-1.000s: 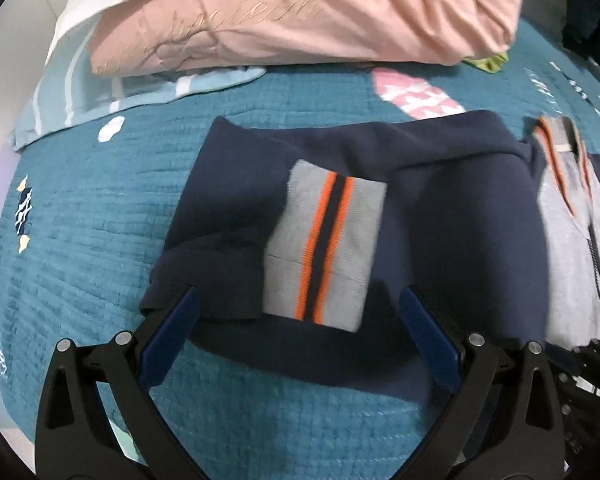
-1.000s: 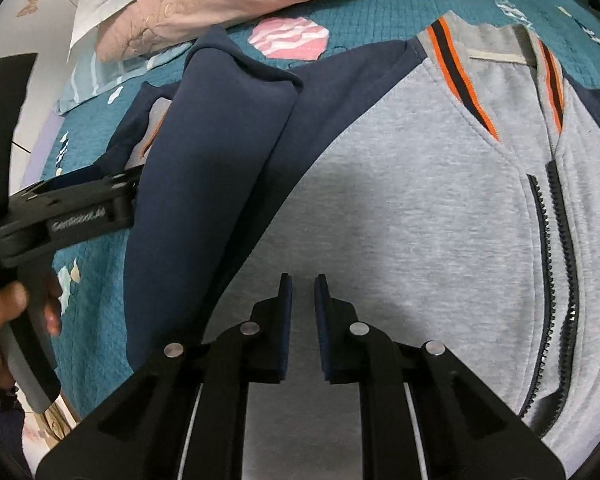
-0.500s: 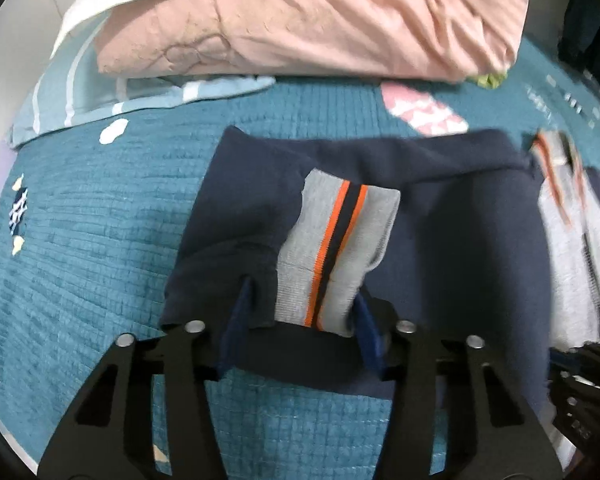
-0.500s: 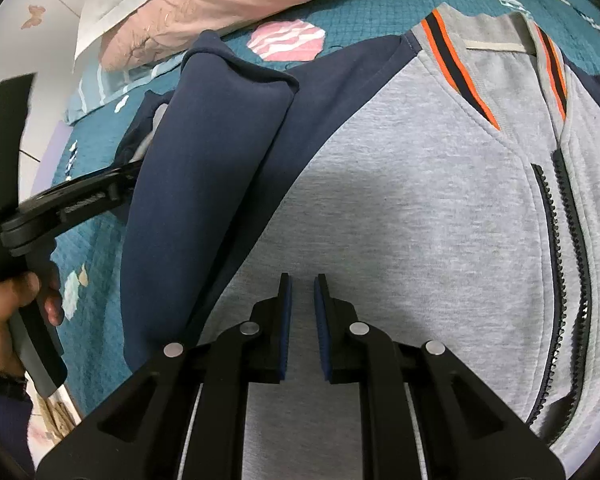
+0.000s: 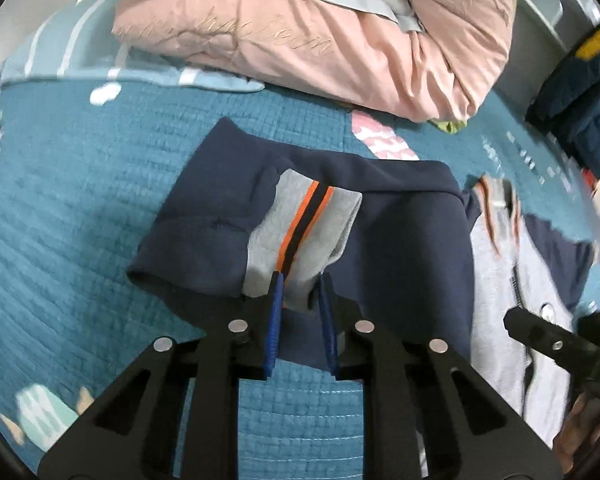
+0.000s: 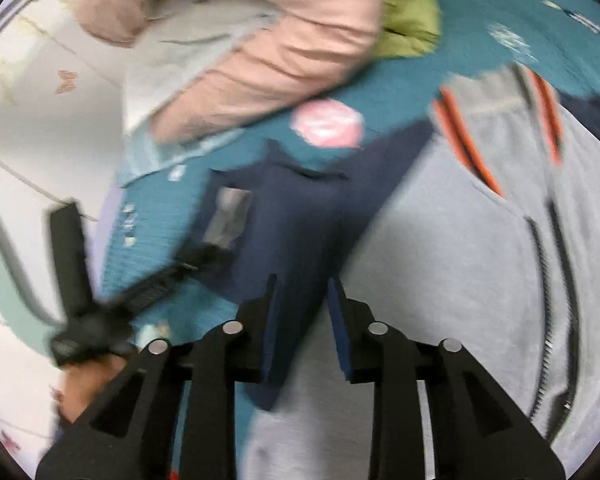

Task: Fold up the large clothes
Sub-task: 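Close the left gripper on the grey striped sleeve cuff, then grasp the cuff with the right gripper while the left gripper releases it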

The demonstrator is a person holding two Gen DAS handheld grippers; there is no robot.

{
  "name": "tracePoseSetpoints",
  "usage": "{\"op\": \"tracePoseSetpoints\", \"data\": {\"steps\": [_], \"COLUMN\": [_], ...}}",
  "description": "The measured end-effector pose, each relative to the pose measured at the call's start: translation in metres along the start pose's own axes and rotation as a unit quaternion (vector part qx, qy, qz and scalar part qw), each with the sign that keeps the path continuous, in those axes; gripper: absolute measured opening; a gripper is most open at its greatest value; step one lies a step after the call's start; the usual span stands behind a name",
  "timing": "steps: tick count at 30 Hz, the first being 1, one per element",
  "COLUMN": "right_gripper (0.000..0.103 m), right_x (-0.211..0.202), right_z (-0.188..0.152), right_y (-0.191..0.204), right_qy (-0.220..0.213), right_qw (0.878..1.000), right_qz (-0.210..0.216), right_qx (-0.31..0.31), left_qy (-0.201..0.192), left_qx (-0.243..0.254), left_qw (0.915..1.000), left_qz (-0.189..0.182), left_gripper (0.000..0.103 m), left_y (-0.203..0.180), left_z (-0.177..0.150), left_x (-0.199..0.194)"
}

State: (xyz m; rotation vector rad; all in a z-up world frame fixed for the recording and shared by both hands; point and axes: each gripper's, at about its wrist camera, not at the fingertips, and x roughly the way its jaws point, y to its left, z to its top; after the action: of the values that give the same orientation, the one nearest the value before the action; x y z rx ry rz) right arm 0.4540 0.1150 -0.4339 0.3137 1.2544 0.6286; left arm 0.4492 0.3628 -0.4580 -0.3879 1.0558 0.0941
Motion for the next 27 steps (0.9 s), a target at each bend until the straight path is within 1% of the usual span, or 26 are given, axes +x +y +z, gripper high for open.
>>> {"op": "tracePoseSetpoints", "data": {"steps": [2,4,8,9,11,13,14,15,16,17,18,21,22,23,24,25,27], "right_gripper": [0.029,0.030,0.031,0.032,0.032,0.032,0.033,0.034,0.034,0.034,0.034,0.034,0.031,0.025,0.014,0.013,0.010], "right_x": [0.006,0.020,0.061,0.076,0.099,0.112,0.117,0.121,0.127,0.132,0.136,0.144,0.146,0.147,0.147,0.149,0.144], "right_z": [0.009,0.018,0.027,0.029,0.026,0.026,0.027,0.028,0.030,0.031,0.032,0.034,0.034,0.035,0.036,0.037,0.039], "right_y": [0.019,0.036,0.048,0.048,0.048,0.047,0.045,0.043,0.040,0.039,0.040,0.041,0.039,0.039,0.040,0.041,0.050], "right_qy": [0.003,0.019,0.068,0.085,0.108,0.113,0.115,0.118,0.124,0.129,0.128,0.131,0.133,0.132,0.131,0.132,0.122], "right_qw": [1.000,0.999,0.996,0.994,0.991,0.991,0.991,0.990,0.988,0.987,0.987,0.987,0.987,0.987,0.987,0.987,0.990], "right_qz": [0.015,0.026,0.055,0.053,0.051,0.026,0.008,0.003,0.015,0.016,0.012,0.019,0.018,0.017,0.020,0.025,0.025], "right_qx": [-0.015,-0.022,0.013,0.031,0.054,0.062,0.068,0.079,0.091,0.096,0.094,0.088,0.090,0.091,0.089,0.087,0.061], "left_qy": [-0.008,-0.011,-0.007,-0.008,-0.006,-0.004,-0.001,0.001,0.000,-0.002,-0.001,-0.001,-0.001,-0.003,-0.006,-0.008,-0.009], "left_qx": [-0.015,-0.028,-0.022,-0.018,-0.012,-0.015,-0.018,-0.022,-0.023,-0.019,-0.014,-0.008,-0.009,-0.011,-0.013,-0.017,-0.023], "left_qw": [0.9998,0.9994,0.9996,0.9997,0.9997,0.9996,0.9994,0.9991,0.9989,0.9989,0.9990,0.9991,0.9990,0.9989,0.9989,0.9988,0.9987], "left_qz": [-0.010,-0.019,-0.019,-0.018,-0.020,-0.023,-0.029,-0.035,-0.040,-0.043,-0.042,-0.041,-0.043,-0.045,-0.045,-0.045,-0.046], "left_gripper": [0.018,0.018,0.018,0.018,0.018,0.018,0.018,0.018,0.018,0.018,0.019,0.019,0.022,0.025,0.026,0.026,0.030], "left_y": [0.004,0.008,0.008,0.007,0.006,0.008,0.011,0.013,0.014,0.013,0.012,0.008,0.008,0.007,0.006,0.005,0.004], "left_z": [-0.003,-0.005,-0.007,-0.007,-0.008,-0.011,-0.013,-0.015,-0.017,-0.018,-0.020,-0.023,-0.024,-0.025,-0.027,-0.028,-0.030], "left_x": [-0.001,0.000,0.004,0.005,0.007,0.009,0.011,0.013,0.013,0.013,0.012,0.010,0.008,0.005,0.002,0.000,-0.003]}}
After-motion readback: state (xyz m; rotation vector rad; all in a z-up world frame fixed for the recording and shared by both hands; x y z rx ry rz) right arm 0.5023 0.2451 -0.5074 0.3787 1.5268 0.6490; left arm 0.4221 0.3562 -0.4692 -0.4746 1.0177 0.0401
